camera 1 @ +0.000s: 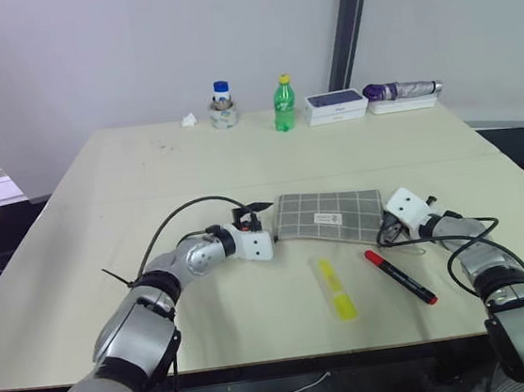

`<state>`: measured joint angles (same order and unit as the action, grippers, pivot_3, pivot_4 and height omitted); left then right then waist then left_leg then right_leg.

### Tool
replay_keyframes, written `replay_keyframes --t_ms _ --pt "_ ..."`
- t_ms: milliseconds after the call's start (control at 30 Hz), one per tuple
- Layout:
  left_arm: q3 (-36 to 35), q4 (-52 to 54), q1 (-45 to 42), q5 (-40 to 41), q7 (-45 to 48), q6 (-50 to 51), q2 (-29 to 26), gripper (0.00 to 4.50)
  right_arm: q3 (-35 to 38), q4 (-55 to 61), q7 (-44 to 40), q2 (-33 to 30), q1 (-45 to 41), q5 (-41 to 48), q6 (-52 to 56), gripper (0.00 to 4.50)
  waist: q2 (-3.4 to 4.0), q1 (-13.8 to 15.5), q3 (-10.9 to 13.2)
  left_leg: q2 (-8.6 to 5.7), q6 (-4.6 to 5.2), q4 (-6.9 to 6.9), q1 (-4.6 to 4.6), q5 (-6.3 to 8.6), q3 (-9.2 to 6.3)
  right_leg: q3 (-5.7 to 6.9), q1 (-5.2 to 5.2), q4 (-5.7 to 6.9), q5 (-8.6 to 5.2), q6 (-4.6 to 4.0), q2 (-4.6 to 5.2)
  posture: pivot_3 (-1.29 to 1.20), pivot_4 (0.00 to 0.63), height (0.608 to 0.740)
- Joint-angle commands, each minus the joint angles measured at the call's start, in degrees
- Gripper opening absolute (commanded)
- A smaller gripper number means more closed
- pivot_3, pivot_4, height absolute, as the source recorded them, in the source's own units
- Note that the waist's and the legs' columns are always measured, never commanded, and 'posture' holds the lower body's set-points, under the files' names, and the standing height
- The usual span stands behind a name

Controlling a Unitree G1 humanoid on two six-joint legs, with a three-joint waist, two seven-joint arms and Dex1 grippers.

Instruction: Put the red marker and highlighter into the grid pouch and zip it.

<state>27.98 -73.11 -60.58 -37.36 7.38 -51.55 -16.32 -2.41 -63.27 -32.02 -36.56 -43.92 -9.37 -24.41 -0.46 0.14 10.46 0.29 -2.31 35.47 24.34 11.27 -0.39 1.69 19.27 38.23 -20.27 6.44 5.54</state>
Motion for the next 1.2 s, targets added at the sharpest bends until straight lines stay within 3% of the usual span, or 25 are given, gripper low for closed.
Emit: replay_keyframes --t_ms 33,67,100,133,367,667,867,1067,1200 --pt "2.9 -0.7 0.2 -1.8 2.5 -0.2 2.6 4.27 0.3 1.4 -0.6 0.1 -0.4 0.7 -0.4 0.02 0.00 0.3 0.0 0.00 0.00 0.00 0.00 0.00 0.00 0.00 0.00 0.00 0.00 0.00 0.00 0.00 0.150 0.740" --pt "2.2 -1.3 0.3 -0.5 5.0 0.0 2.9 4.27 0.4 1.5 -0.7 0.1 -0.5 0.7 -0.4 0.02 0.00 0.4 0.0 0.00 0.00 0.00 0.00 0.00 0.00 0.00 0.00 -0.01 0.00 0.00 0.00 0.00 0.150 0.740" --pt "1.6 -1.6 0.5 0.4 7.0 0.4 3.1 3.75 0.4 1.7 -0.7 0.1 -0.4 0.8 -0.3 0.00 0.00 0.5 0.0 0.00 0.00 0.01 0.00 0.00 0.01 0.00 0.00 -0.01 0.00 0.00 0.00 0.00 0.150 0.740" --pt "1.5 -1.8 0.7 0.8 8.1 0.6 3.1 3.52 0.5 1.7 -0.7 0.0 -0.4 0.9 -0.3 0.00 0.00 0.5 0.0 -0.01 0.00 0.01 0.01 0.00 0.01 0.00 0.00 -0.02 0.00 0.00 0.00 0.00 0.150 0.740" --pt "1.9 -0.8 1.6 1.2 8.4 -0.4 2.7 0.15 0.6 2.0 -0.9 0.0 0.3 1.3 -0.6 0.00 0.05 0.5 -0.1 -0.01 0.00 0.00 0.00 0.00 0.01 -0.01 -0.01 -0.03 0.00 0.00 0.00 0.00 0.150 0.740" --pt "-0.4 -0.2 1.9 4.9 10.7 -2.1 2.3 0.07 0.5 1.9 -1.5 0.0 0.4 1.5 -0.7 0.00 0.06 0.4 -0.1 -0.01 0.00 0.00 -0.01 0.00 0.01 -0.01 -0.01 -0.03 0.00 0.00 0.00 0.00 0.150 0.740" --pt "-12.8 1.8 4.6 21.1 24.5 2.2 2.6 0.07 2.3 5.5 -6.6 -1.7 2.6 4.7 -0.8 0.00 0.05 0.2 -0.1 0.00 0.00 0.00 0.04 0.00 0.02 0.00 0.05 -0.04 0.00 0.00 0.00 0.00 0.150 0.740" --pt "-20.0 14.0 11.8 32.3 32.6 8.1 -0.8 0.07 5.7 15.3 -10.7 -6.0 8.3 9.5 2.6 0.00 0.05 -0.2 0.0 0.03 -0.01 -0.01 0.08 0.00 0.02 -0.01 0.11 -0.02 0.00 0.00 0.00 0.00 0.150 0.740" --pt "-22.4 26.8 17.8 36.7 33.2 16.7 -1.8 0.07 7.6 21.1 -11.1 -7.0 10.7 12.0 5.2 0.00 0.05 -0.8 0.0 0.07 -0.01 0.01 0.07 0.00 0.01 -0.01 0.09 -0.01 0.00 0.00 0.00 0.00 0.150 0.740"
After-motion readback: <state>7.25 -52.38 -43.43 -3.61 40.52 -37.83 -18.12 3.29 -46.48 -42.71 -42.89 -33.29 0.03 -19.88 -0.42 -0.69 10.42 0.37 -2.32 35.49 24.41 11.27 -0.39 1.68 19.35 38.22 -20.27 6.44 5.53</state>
